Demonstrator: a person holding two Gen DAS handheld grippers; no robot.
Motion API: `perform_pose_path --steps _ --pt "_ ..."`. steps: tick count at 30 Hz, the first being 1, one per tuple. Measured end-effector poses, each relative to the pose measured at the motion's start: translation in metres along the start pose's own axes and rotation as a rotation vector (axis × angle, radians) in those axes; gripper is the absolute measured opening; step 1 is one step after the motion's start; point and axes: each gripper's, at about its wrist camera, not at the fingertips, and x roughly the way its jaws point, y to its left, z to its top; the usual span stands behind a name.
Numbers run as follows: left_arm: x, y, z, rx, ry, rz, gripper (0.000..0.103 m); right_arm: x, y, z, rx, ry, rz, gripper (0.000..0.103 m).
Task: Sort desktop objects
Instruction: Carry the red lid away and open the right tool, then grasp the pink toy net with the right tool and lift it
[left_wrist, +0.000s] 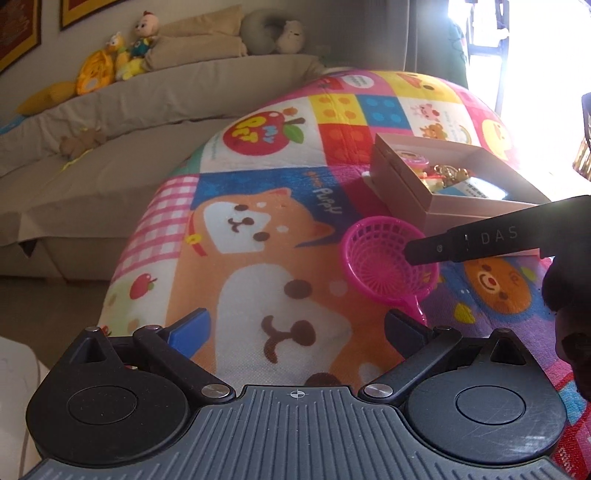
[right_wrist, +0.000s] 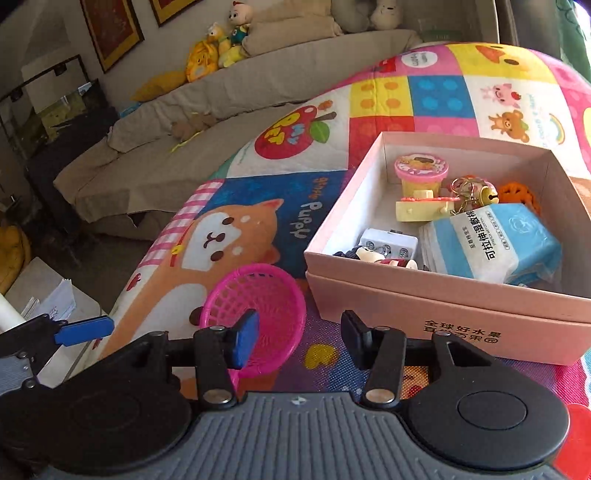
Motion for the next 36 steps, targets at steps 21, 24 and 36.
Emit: perform_pose_path --steps 21,24,36 --pt "0.0 -0.01 0.016 -0.005 -0.052 -0.015 0.103 -0.07 -0.006 -0.019 -0.12 -0.054 -0.053 0.011" --pt "0.003 -0.002 0.024 -0.064 -0.056 -0.059 0.103 -0.066 -0.006 -0.02 -0.116 -0.062 -0.057 0.011" --pt "0.034 0.012 0.043 -0.309 0.056 -0.277 0.103 -0.013 0.007 -0.024 -0.164 -0.033 -0.033 0.011"
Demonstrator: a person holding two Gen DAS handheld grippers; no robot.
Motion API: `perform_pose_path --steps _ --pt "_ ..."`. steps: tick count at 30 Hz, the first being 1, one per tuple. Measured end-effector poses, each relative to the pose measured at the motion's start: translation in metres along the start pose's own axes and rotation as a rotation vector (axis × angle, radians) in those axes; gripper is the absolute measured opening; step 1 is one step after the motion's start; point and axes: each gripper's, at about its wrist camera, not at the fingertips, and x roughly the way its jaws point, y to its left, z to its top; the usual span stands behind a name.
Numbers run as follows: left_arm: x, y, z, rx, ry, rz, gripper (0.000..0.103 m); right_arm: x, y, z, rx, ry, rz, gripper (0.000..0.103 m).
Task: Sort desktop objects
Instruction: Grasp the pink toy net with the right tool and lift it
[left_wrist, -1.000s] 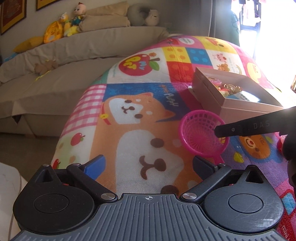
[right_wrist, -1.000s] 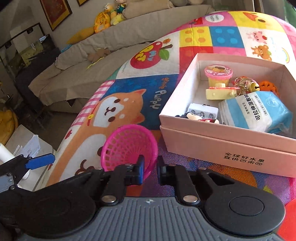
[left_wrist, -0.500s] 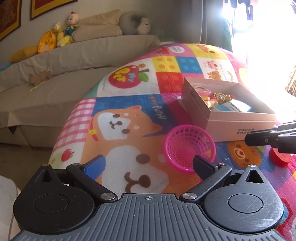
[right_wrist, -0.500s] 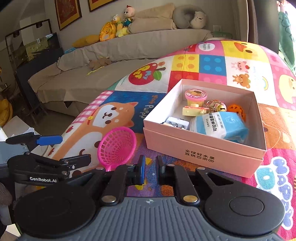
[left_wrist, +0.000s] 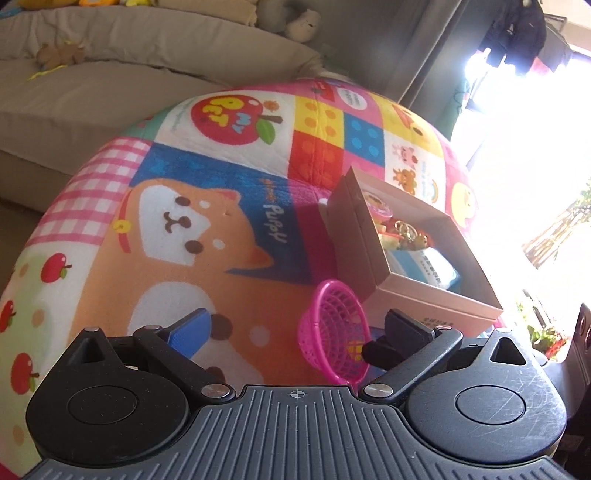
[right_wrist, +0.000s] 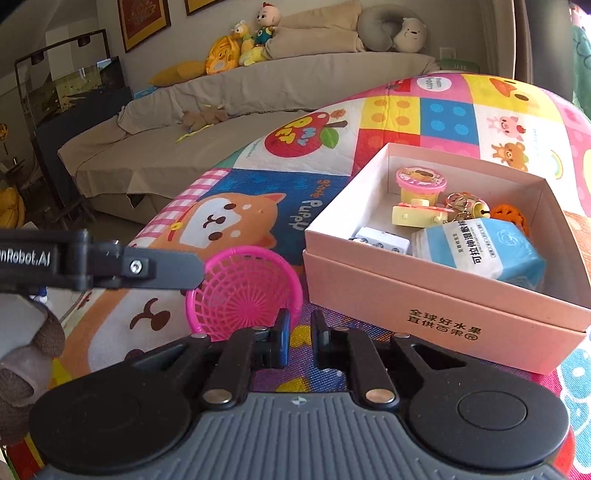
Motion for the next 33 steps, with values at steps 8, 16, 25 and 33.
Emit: perform_pose_path --steps 8,16,25,33 --pt "0.01 -0.018 0.007 -0.034 0.061 -0.118 0.103 -0.006 0.005 -0.009 -0.017 0.001 -0.001 0.014" --pt "-0.026 -0.025 0.013 0.157 -0.175 0.3 0.103 -0.045 0.052 -0.014 -0.249 -0.154 -0.003 0.053" --pt "-0.053 0.025 -0.004 0.096 -0.195 0.433 0.103 0.013 0.112 -0.009 -0.415 -0.045 -0.074 0.047" --pt "-0.065 0.057 -0.016 -0.008 -0.189 0.456 0.103 0.001 0.099 0.012 -0.218 -0.032 0.077 0.006"
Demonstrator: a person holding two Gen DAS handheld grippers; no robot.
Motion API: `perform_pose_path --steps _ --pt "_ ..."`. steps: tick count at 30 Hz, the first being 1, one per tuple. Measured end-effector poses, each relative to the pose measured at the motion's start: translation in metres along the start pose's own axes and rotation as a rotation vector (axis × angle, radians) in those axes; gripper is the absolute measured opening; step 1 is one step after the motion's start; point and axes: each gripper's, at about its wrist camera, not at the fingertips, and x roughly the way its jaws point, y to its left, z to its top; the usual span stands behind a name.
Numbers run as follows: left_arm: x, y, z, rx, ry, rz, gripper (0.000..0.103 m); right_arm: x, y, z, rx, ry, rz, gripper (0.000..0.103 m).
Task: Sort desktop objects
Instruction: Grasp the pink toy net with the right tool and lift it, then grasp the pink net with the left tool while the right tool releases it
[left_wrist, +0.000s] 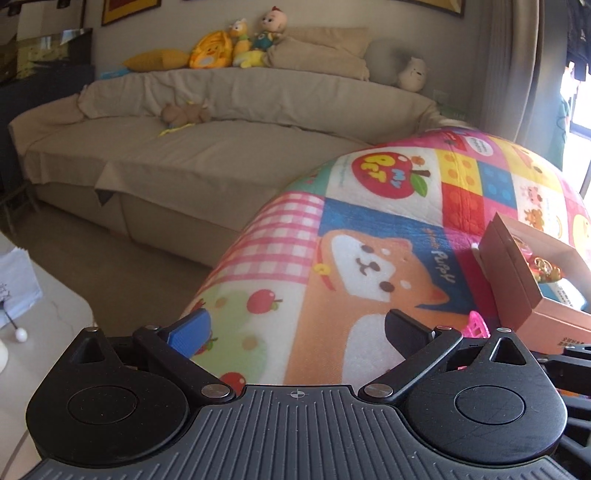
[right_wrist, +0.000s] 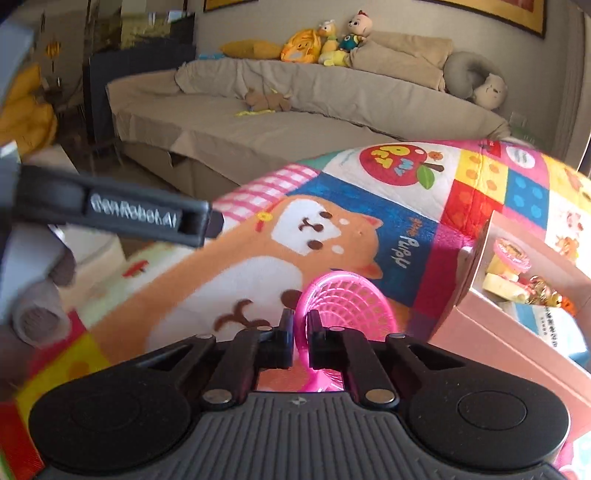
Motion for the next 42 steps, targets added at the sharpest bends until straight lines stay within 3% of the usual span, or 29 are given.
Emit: perform_pose_path --steps 3,6,8,12,14,16,18,20,24,27,30,35,42 --pt "0.001 0.004 -0.002 -0.02 0.007 -0.001 0.103 -0.021 -0.025 0.005 0.226 -0.044 0.16 0.006" --pt "0.001 -0.001 -0.005 -0.006 0.018 -0.011 0.103 -0.023 -0.056 -0.003 0.461 -0.026 0.254 0.006" --pt "0.0 -0.005 -0.007 0.009 0.023 -0.028 0.103 -0.022 -0.074 -0.013 0.558 -0.01 0.266 0.006" --pt "0.003 -0.02 -0.014 0.044 0.045 -0.063 0.103 -0.034 -0.102 -0.034 0.632 -0.022 0.251 0.009" --pt "0.005 -0.027 -0.017 0.06 0.059 -0.078 0.103 -0.044 -0.112 -0.046 0.649 -0.03 0.224 0.01" --pt "0.006 -0.036 -0.02 0.078 0.071 -0.097 0.103 -0.055 -0.119 -0.057 0.646 -0.029 0.181 0.018" --pt "0.006 -0.044 -0.023 0.096 0.079 -0.117 0.103 -0.069 -0.124 -0.068 0.617 -0.044 0.115 0.051" --pt "0.004 -0.053 -0.027 0.121 0.086 -0.156 0.103 -0.088 -0.126 -0.079 0.559 -0.081 0.014 0.072" --pt "-0.003 -0.081 -0.034 0.189 0.094 -0.29 0.103 -0.119 -0.127 -0.098 0.4 -0.131 -0.236 0.099" --pt "-0.007 -0.112 -0.042 0.271 0.087 -0.387 0.103 -0.13 -0.128 -0.114 0.297 -0.125 -0.389 0.103" --pt "-0.008 -0.151 -0.057 0.4 0.081 -0.446 0.103 -0.131 -0.137 -0.128 0.295 -0.081 -0.447 0.103" --pt "0.001 -0.194 -0.08 0.56 0.061 -0.402 0.103 -0.123 -0.154 -0.14 0.366 -0.019 -0.458 0.103" --pt "0.016 -0.197 -0.076 0.528 0.079 -0.388 0.103 -0.103 -0.162 -0.133 0.36 0.042 -0.419 0.103"
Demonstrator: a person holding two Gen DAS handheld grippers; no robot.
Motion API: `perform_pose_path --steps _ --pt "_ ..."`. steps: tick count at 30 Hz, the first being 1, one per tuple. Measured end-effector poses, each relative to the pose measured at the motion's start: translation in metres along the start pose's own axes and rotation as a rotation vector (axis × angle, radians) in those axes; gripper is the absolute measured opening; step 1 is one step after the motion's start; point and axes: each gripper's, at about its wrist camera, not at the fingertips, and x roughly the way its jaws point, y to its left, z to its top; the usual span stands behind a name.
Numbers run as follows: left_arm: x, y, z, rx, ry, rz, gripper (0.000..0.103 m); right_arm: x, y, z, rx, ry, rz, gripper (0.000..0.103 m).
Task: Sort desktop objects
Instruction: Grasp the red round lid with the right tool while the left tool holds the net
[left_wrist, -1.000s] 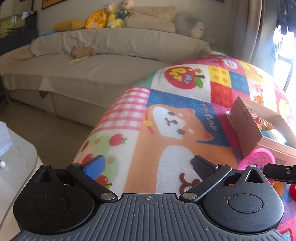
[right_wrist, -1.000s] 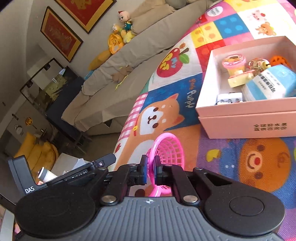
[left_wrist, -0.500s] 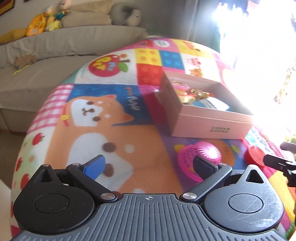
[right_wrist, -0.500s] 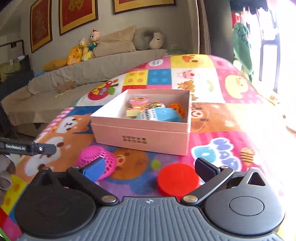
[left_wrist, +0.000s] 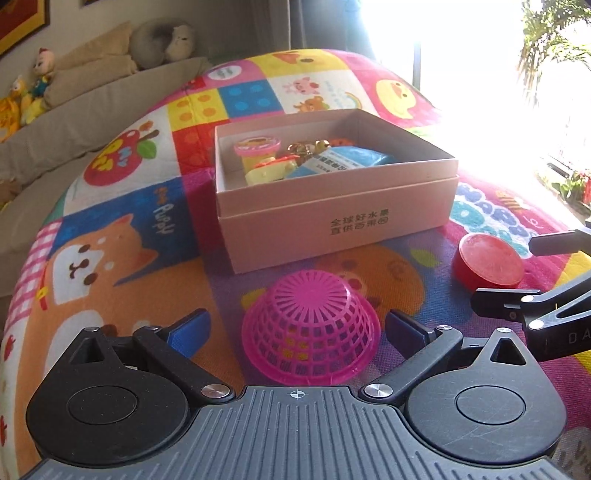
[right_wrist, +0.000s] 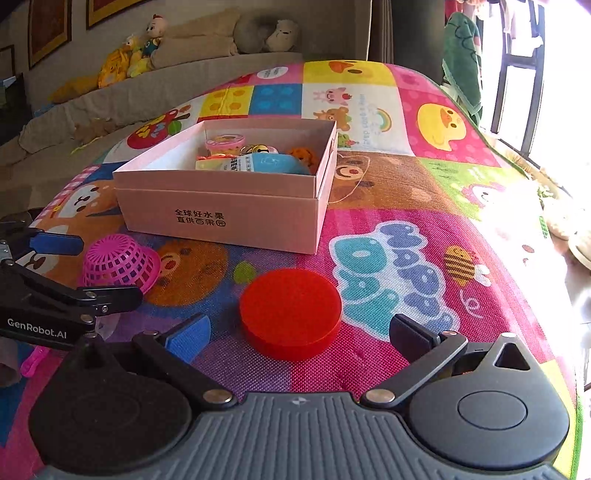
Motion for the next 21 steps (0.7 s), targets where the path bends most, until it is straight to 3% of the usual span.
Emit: perform_pose_path --steps 2,4,5,7,9,14,17,21 --pt "0.001 0.004 0.0 -0.014 0.003 -0.003 0.101 0.006 0.001 0.003 0.009 0.019 0.011 0.102" --pt "0.002 0.006 0.001 -0.023 0.014 -0.015 0.089 0.01 0.002 0.005 0.012 0.03 0.016 0.094" --pt "0.003 0.007 0.001 -0.032 0.017 -0.025 0.088 0.011 0.003 0.006 0.006 0.032 0.009 0.091" --pt "0.003 0.007 0.001 -0.041 0.018 -0.029 0.083 0.01 0.004 0.007 0.0 0.03 -0.007 0.082" --pt "0.001 0.006 0.002 -0.036 0.015 -0.032 0.08 0.008 0.003 0.008 0.002 0.033 -0.007 0.064" --pt "-0.01 0.001 -0.003 0.002 0.015 -0.044 0.079 -0.005 0.0 0.009 0.002 0.044 0.018 0.064" --pt "-0.027 0.001 -0.006 0.014 0.019 -0.093 0.078 -0.022 0.001 0.01 -0.028 0.046 0.05 0.064" --pt "-0.061 0.014 0.029 0.003 -0.096 -0.124 0.078 -0.063 0.002 0.024 -0.091 -0.044 0.071 0.064"
